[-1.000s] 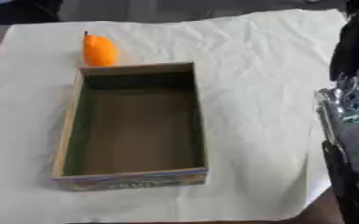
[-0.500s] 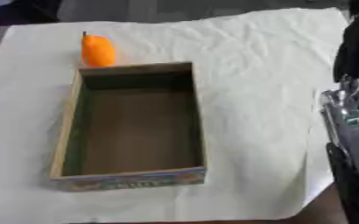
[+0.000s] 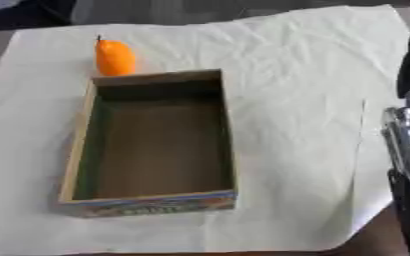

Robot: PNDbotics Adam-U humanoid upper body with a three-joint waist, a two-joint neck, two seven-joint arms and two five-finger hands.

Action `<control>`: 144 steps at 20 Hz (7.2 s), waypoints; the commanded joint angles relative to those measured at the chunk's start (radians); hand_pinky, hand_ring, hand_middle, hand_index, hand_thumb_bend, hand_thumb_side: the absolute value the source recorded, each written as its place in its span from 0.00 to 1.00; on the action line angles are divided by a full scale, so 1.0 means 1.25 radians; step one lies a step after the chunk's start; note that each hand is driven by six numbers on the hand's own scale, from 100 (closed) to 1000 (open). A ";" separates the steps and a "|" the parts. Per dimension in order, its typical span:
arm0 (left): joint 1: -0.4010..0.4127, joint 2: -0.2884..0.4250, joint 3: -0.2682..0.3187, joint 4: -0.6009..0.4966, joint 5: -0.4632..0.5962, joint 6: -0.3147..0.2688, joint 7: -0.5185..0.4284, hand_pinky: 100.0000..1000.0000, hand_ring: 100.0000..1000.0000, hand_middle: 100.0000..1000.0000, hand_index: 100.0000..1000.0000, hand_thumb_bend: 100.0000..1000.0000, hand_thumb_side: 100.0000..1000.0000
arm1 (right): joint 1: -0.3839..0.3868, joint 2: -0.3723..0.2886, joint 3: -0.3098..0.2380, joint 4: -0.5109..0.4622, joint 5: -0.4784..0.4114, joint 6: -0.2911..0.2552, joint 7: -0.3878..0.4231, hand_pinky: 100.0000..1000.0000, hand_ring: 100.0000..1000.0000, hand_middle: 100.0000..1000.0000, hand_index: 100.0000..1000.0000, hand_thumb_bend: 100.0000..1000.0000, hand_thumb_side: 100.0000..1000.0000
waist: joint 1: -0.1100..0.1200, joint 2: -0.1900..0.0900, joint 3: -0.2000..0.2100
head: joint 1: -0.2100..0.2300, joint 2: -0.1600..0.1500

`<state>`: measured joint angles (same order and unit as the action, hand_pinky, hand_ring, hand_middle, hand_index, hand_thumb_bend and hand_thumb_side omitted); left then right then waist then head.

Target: Pick up objects on the table and place them in the box.

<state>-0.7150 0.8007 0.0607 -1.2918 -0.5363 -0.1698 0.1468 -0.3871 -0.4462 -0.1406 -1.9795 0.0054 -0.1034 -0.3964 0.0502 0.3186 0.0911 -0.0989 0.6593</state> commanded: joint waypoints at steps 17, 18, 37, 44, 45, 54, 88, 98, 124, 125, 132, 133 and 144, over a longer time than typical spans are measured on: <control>-0.232 -0.133 -0.031 0.342 -0.215 -0.073 -0.095 0.34 0.51 0.68 0.88 0.35 0.83 | -0.017 -0.007 0.016 -0.016 -0.017 0.014 0.026 0.83 1.00 0.51 0.81 0.00 1.00 | -0.005 -0.009 -0.048 | 0.068 -0.015; -0.239 -0.142 -0.033 0.351 -0.227 -0.079 -0.094 0.34 0.52 0.68 0.88 0.35 0.83 | -0.018 -0.006 0.016 -0.016 -0.017 0.014 0.027 0.83 1.00 0.51 0.81 0.00 1.00 | -0.006 -0.009 -0.049 | 0.069 -0.015; -0.310 -0.236 -0.022 0.417 -0.290 -0.120 -0.150 0.38 0.57 0.72 0.83 0.46 0.90 | -0.026 -0.011 0.030 -0.016 -0.028 0.030 0.045 0.84 1.00 0.50 0.81 0.00 1.00 | 0.010 0.018 -0.100 | 0.110 -0.034; -0.335 -0.271 -0.018 0.423 -0.228 -0.100 -0.193 0.38 0.60 0.76 0.86 0.47 0.84 | -0.032 -0.012 0.038 -0.016 -0.032 0.036 0.053 0.84 1.00 0.50 0.82 0.00 1.00 | 0.022 0.028 -0.126 | 0.126 -0.039; -0.337 -0.273 -0.018 0.423 -0.217 -0.093 -0.197 0.38 0.60 0.76 0.86 0.47 0.84 | -0.034 -0.012 0.039 -0.016 -0.033 0.037 0.055 0.84 1.00 0.50 0.82 0.00 1.00 | 0.024 0.031 -0.131 | 0.130 -0.041; -0.351 -0.272 -0.008 0.430 -0.208 -0.036 -0.163 0.37 0.59 0.77 0.87 0.41 0.70 | -0.044 -0.015 0.050 -0.016 -0.043 0.042 0.069 0.84 1.00 0.50 0.82 0.00 1.00 | 0.036 0.053 -0.155 | 0.152 -0.061; -0.381 -0.211 -0.007 0.366 -0.061 0.086 -0.333 0.47 0.70 0.84 0.90 0.34 0.67 | -0.020 -0.027 0.064 -0.016 -0.053 0.092 0.082 0.86 1.00 0.47 0.82 0.00 1.00 | 0.062 0.069 -0.147 | 0.150 -0.066; -0.382 -0.219 -0.031 0.417 -0.108 0.048 -0.453 0.54 0.74 0.87 0.93 0.55 0.48 | -0.019 -0.025 0.072 -0.016 -0.056 0.104 0.091 0.86 1.00 0.47 0.82 0.00 1.00 | 0.067 0.073 -0.155 | 0.155 -0.076; -0.381 -0.245 -0.005 0.429 -0.136 0.115 -0.493 0.40 0.63 0.75 0.73 0.16 0.20 | -0.017 -0.018 0.077 -0.007 -0.057 0.146 0.068 0.87 1.00 0.46 0.81 0.00 1.00 | 0.067 0.080 -0.164 | 0.164 -0.075; -0.381 -0.245 -0.006 0.425 -0.130 0.116 -0.495 0.40 0.62 0.75 0.73 0.12 0.16 | -0.016 -0.017 0.077 -0.007 -0.055 0.148 0.067 0.87 1.00 0.46 0.81 0.00 1.00 | 0.067 0.079 -0.164 | 0.162 -0.073; -0.376 -0.246 -0.006 0.408 -0.096 0.134 -0.488 0.35 0.59 0.74 0.61 0.00 0.05 | -0.014 -0.006 0.075 -0.005 -0.049 0.157 0.058 0.88 1.00 0.46 0.81 0.00 1.00 | 0.062 0.068 -0.169 | 0.134 -0.061; -0.375 -0.246 -0.006 0.407 -0.089 0.139 -0.482 0.33 0.58 0.73 0.59 0.00 0.03 | -0.014 -0.005 0.075 -0.004 -0.050 0.158 0.057 0.88 1.00 0.46 0.81 0.00 1.00 | 0.061 0.067 -0.170 | 0.132 -0.061; -0.369 -0.243 -0.002 0.379 0.001 0.175 -0.450 0.27 0.56 0.73 0.51 0.00 0.09 | -0.013 0.008 0.074 0.001 -0.049 0.164 0.053 0.88 1.00 0.46 0.81 0.00 1.00 | 0.048 0.054 -0.160 | 0.125 -0.051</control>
<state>-1.1607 0.4730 0.0482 -0.7892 -0.5520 0.0451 -0.4169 -0.3955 -0.4262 -0.0373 -1.9719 -0.0632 0.1002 -0.3287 0.1181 0.4181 -0.1094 0.0588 0.5898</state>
